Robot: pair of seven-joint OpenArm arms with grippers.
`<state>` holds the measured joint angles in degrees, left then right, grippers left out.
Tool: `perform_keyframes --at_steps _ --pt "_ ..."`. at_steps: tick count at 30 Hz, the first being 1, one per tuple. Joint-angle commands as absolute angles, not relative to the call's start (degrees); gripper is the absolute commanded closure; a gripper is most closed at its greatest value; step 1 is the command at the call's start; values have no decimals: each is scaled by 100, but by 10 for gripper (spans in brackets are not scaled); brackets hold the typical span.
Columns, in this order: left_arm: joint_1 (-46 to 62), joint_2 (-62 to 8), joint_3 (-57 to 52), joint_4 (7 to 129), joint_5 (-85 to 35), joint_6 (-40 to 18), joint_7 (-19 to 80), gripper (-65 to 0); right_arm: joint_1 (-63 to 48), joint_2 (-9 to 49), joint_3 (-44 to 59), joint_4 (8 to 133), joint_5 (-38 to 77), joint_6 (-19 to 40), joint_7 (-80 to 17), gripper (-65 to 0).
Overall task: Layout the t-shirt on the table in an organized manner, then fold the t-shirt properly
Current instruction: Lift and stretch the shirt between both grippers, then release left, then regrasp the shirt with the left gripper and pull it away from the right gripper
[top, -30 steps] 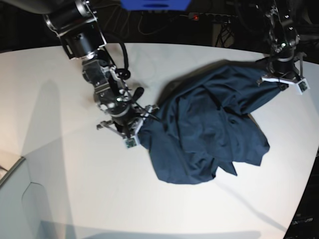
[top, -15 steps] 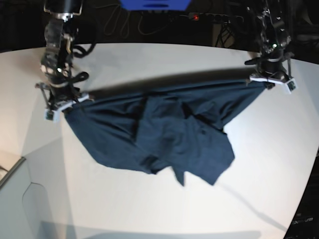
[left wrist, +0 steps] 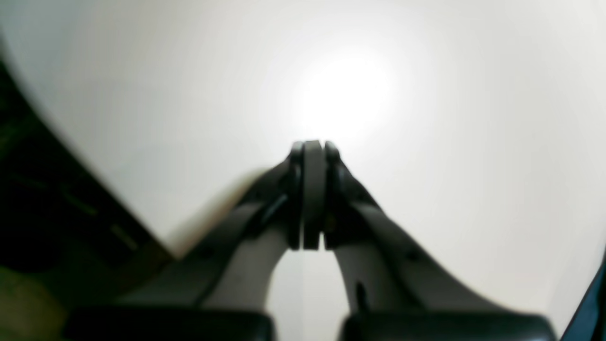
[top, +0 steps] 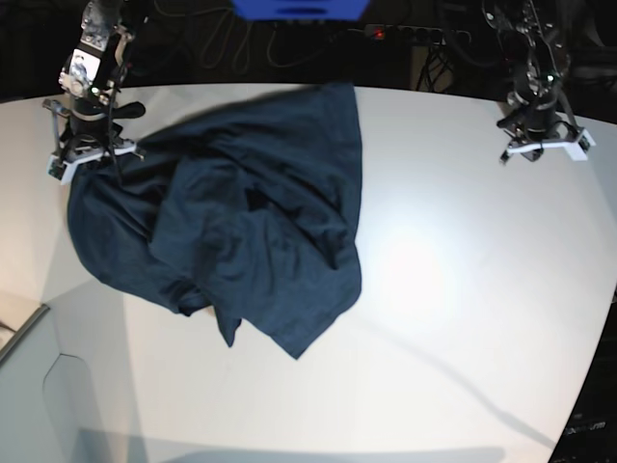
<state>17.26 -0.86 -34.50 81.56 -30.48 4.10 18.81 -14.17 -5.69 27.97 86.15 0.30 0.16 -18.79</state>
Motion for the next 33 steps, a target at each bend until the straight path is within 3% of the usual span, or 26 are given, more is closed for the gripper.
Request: perform_keyframes --at_steps 1,4,9,11,20,33 --pt "1692 -171 -3363 8295 -3029 418 1710 -3 -1411 -532 2800 8699 31 31 -1745 0" --pt "1499 -251 -2897 8470 -2976 418 1710 -58 -1420 -532 2765 8699 31 31 -1745 0" --pt "919 -453 -1886 8462 -2958 453 1710 -246 -1420 -514 2721 8699 31 31 -1745 0" --pt "585 -514 -1358 8321 -2958 462 1710 -288 -1420 -514 2686 8699 22 31 -1745 0" --pt "-875 -470 286 6457 -2958 470 1640 -291 -1516 -514 2220 8708 4 31 -1754 0" --pt "-1341 48 462 5771 -2967 426 1640 -293 -1525 -514 1868 8699 4 31 -1754 0"
